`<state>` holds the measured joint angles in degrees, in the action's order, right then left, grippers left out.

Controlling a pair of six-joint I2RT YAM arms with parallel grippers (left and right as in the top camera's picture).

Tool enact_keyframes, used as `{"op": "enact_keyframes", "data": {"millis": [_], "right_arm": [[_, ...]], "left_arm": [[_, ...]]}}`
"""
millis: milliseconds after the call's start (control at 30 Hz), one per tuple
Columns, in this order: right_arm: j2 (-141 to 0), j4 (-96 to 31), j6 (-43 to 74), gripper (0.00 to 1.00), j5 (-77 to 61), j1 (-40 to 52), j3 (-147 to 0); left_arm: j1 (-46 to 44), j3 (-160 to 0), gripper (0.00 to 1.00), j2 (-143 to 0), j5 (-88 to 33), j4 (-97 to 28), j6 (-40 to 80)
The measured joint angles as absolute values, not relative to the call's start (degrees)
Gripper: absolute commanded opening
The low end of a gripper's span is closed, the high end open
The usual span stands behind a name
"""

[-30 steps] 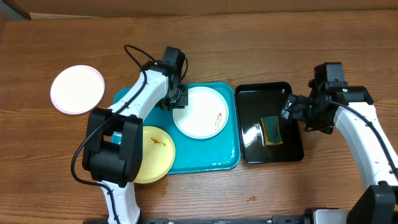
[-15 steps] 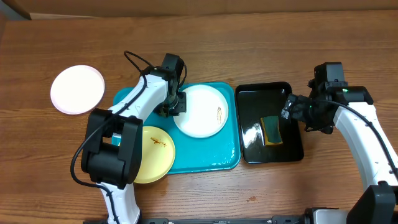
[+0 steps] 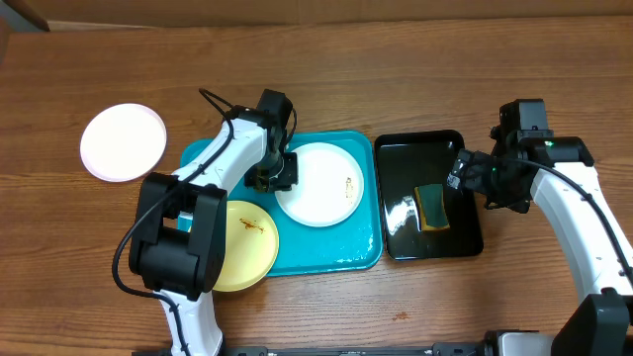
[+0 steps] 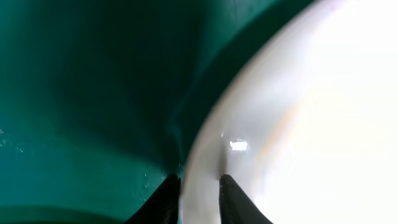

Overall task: Clean dirty plates on tray and stack at the side
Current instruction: 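Close the left gripper on the white plate rim and hold it, then lower the right gripper into the black tray and grasp the sponge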

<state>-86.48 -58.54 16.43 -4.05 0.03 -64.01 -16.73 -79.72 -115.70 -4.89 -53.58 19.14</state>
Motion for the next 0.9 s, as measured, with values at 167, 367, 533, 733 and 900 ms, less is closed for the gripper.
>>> {"op": "enact_keyframes", "data": {"millis": [167, 367, 533, 733, 900], "right_arm": [[-86.5, -58.5, 16.4, 1.0, -4.1, 0.0, -64.0], [-86.5, -55.5, 16.5, 1.0, -4.1, 0.0, -63.9], [-86.5, -53.9, 16.5, 1.0, -6.1, 0.0, -63.9], [-86.5, -56.1, 16.5, 0.86, -14.8, 0.1, -63.9], [-86.5, -60.2, 16.5, 0.77, -17.1, 3.5, -63.9]], "left_arm": [[-16.7, -80.0, 0.22, -115.7, -4.5, -52.8, 19.1], [-16.7, -80.0, 0.24, -115.7, -4.5, -52.5, 19.4], [-16.8, -80.0, 0.11, -115.7, -4.5, -52.5, 19.8], [-17.7, -80.0, 0.1, -115.7, -4.4, -52.4, 19.8], [-19.1, -80.0, 0.13, -115.7, -4.4, -51.9, 20.3]]}}
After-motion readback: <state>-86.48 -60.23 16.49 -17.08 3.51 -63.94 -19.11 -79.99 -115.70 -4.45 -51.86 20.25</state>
